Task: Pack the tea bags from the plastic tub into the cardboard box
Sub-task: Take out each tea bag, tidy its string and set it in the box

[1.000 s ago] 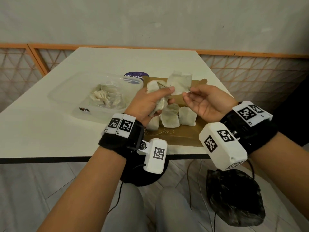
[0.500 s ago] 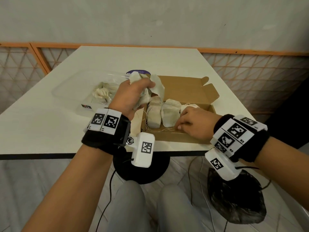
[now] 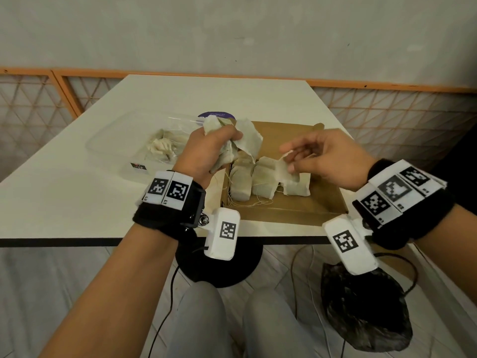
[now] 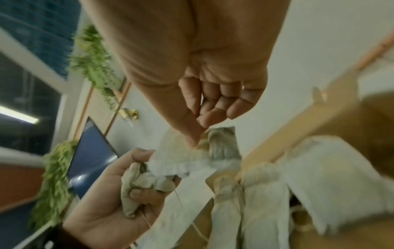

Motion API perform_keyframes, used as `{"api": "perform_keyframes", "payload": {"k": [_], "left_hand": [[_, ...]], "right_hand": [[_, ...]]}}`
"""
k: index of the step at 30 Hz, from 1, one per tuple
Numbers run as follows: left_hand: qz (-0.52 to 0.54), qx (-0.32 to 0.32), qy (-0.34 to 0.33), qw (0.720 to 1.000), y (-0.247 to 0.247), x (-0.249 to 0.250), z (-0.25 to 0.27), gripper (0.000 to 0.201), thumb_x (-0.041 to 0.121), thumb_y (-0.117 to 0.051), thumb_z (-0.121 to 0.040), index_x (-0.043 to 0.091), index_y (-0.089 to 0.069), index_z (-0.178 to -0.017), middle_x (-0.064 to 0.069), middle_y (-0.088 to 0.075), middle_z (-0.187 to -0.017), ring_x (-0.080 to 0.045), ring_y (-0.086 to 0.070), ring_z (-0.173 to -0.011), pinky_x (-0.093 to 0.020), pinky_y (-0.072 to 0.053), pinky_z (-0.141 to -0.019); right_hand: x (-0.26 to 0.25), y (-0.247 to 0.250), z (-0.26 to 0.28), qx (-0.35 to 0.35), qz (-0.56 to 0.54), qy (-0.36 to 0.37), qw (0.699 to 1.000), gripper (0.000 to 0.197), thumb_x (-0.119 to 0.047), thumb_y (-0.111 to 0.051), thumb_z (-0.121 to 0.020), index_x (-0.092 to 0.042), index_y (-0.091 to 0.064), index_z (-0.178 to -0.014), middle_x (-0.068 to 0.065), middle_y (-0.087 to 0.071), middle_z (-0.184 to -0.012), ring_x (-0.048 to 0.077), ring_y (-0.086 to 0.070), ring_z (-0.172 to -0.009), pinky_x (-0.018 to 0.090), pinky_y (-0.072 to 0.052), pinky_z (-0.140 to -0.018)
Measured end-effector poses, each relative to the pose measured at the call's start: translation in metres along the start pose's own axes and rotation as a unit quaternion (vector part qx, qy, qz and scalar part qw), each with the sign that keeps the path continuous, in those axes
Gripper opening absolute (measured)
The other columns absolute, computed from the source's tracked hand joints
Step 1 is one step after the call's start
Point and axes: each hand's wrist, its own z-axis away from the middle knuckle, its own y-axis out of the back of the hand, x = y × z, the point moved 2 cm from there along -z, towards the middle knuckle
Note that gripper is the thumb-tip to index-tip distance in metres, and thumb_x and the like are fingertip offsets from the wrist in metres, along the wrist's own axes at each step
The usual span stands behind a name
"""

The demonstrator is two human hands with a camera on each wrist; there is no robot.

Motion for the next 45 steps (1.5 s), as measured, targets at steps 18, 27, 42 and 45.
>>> {"api": "perform_keyframes", "payload": {"k": [18,27,42,45], "left_hand": [[-0.038,-0.177,0.063,0.981,-0.021,-0.004,0.002,0.041,0.024,-0.073,-0.075,0.002,-0.061,-0.108,-0.002,-0.058,-0.069,-0.006,-0.049,-0.047,-0.014,-0.032,-0.037],[-0.070,-0.101,0.066,0.990,-0.020,-0.016,0.000,0.043,0.033,-0.079,-0.067,0.009,-0.063,-0.099,0.004,-0.059,-0.064,-0.007,-0.050,-0.049,-0.015,-0.033,-0.038],[0.076,-0.006,0.042,0.996,-0.010,-0.033,0.006,0.013,0.022,-0.064,-0.088,0.016,-0.057,-0.078,-0.003,-0.063,-0.074,-0.016,-0.059,-0.067,-0.015,-0.029,-0.037],[0.078,-0.012,0.053,0.995,-0.011,-0.035,0.006,0.012,0.021,-0.064,-0.088,0.015,-0.057,-0.080,-0.004,-0.063,-0.077,-0.016,-0.061,-0.069,-0.015,-0.029,-0.036]], "right_hand": [[-0.018,-0.001,-0.026,0.062,0.138,0.021,0.988,0.022,-0.032,-0.074,-0.075,-0.014,-0.066,-0.084,-0.002,-0.060,-0.074,0.010,-0.051,-0.067,0.024,-0.041,-0.065],[-0.012,-0.002,-0.032,-0.021,0.200,0.015,0.979,0.016,-0.025,-0.072,-0.078,-0.014,-0.069,-0.090,0.003,-0.068,-0.084,0.017,-0.060,-0.077,0.036,-0.049,-0.080],[0.037,-0.032,-0.053,-0.131,0.051,-0.170,0.975,0.015,-0.004,-0.062,-0.086,-0.005,-0.062,-0.101,0.005,-0.054,-0.074,0.013,-0.050,-0.062,0.012,-0.049,-0.048],[0.039,-0.034,-0.060,-0.095,0.081,-0.188,0.974,0.012,-0.007,-0.059,-0.088,-0.007,-0.059,-0.100,0.006,-0.053,-0.072,0.014,-0.049,-0.056,0.015,-0.048,-0.046]]}}
